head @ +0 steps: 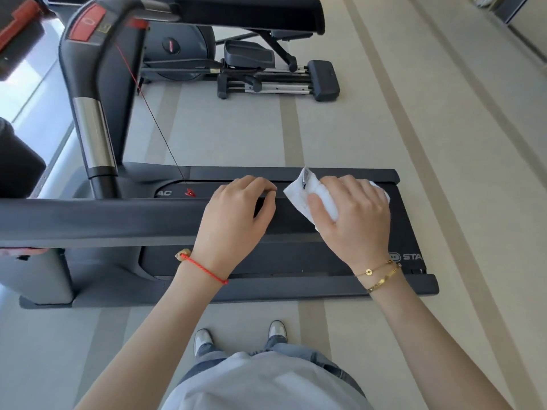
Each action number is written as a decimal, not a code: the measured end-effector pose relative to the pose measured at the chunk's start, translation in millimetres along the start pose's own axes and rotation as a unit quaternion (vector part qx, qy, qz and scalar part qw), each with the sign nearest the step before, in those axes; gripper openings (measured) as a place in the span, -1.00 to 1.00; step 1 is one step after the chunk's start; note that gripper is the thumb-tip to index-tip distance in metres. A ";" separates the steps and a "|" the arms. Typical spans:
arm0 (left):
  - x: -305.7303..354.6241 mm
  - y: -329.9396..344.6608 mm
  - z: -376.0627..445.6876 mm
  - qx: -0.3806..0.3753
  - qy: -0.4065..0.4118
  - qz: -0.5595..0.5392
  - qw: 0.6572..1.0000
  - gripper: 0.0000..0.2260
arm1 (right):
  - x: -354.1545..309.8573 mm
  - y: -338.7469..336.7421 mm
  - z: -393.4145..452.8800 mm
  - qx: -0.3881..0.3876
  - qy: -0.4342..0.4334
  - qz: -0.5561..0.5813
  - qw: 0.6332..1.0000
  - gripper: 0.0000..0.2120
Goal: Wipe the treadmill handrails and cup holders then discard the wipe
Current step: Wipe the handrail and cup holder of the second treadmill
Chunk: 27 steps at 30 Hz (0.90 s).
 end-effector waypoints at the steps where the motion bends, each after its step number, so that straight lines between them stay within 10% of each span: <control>1: 3.8 4.1 0.3 0.001 -0.004 0.004 1.000 -0.84 | 8.2 -1.6 0.9 -0.011 0.016 0.015 1.000 -0.71; 14: 13.9 28.0 0.9 0.007 -0.026 0.135 0.990 -0.58 | 50.5 -8.0 -33.8 -0.017 0.258 0.338 0.905 -0.67; 21: 11.3 34.3 1.2 0.019 -0.028 0.198 0.980 -0.52 | 89.4 9.9 -11.8 -0.209 0.325 0.467 0.796 -0.76; 27: 10.9 35.9 1.0 0.045 -0.018 0.205 0.978 -0.54 | 79.6 -1.3 -41.7 -0.103 0.256 0.461 0.844 -0.77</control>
Point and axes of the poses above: each hand's wrist, its own z-axis towards the middle knuckle, its own y-axis out of the palm, x = y × z, the point moved 3 cm from there along z, towards the middle knuckle, and after that the axes turned 3 degrees about x, right-handed, at the moved point
